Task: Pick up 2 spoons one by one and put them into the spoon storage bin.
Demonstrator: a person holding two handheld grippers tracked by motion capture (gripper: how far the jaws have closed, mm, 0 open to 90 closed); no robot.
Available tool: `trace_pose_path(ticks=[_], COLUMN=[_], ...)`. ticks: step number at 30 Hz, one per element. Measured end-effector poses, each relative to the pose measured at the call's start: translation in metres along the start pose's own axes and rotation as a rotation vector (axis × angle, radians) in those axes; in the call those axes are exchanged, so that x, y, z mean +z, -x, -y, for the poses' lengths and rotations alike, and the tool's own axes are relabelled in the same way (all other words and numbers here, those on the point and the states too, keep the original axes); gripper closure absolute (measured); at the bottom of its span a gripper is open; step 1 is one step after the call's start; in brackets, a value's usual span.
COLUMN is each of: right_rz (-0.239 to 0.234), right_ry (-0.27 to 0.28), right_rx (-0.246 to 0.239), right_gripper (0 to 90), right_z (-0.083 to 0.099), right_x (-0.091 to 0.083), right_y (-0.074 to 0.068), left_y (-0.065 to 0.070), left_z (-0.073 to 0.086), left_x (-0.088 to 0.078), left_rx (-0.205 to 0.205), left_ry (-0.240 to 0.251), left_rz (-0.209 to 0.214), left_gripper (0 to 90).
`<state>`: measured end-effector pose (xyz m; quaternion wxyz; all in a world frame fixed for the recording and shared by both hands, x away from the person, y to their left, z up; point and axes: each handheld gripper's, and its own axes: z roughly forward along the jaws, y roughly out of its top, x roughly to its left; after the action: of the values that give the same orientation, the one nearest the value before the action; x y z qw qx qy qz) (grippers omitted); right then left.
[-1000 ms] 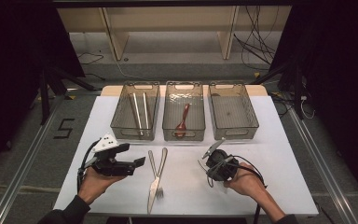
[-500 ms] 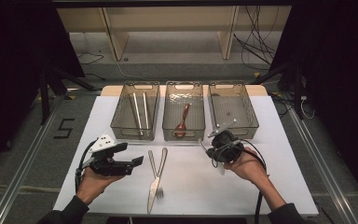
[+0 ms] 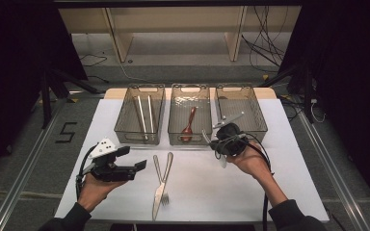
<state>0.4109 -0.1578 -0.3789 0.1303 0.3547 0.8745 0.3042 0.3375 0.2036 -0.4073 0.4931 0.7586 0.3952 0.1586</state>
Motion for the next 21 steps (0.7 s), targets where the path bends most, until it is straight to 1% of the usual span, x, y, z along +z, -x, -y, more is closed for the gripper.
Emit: trace_pose_path(ticks=[8, 16, 21], right_rz=[0.01, 0.025, 0.038], right_ry=[0.031, 0.06, 0.078], right_rx=[0.014, 0.021, 0.043], right_gripper=[86.1, 86.1, 86.0], right_z=[-0.012, -0.03, -0.041], right_x=[0.0, 0.001, 0.003], right_y=[0.004, 0.01, 0.017], left_y=[-0.001, -0.001, -0.001], left_z=[0.001, 0.001, 0.001], left_x=[-0.001, 0.0, 0.0], left_rx=[-0.001, -0.001, -0.001], left_ry=[-0.001, 0.0, 0.0], left_rz=[0.002, 0.001, 0.002], left_gripper=[16.2, 16.1, 16.1])
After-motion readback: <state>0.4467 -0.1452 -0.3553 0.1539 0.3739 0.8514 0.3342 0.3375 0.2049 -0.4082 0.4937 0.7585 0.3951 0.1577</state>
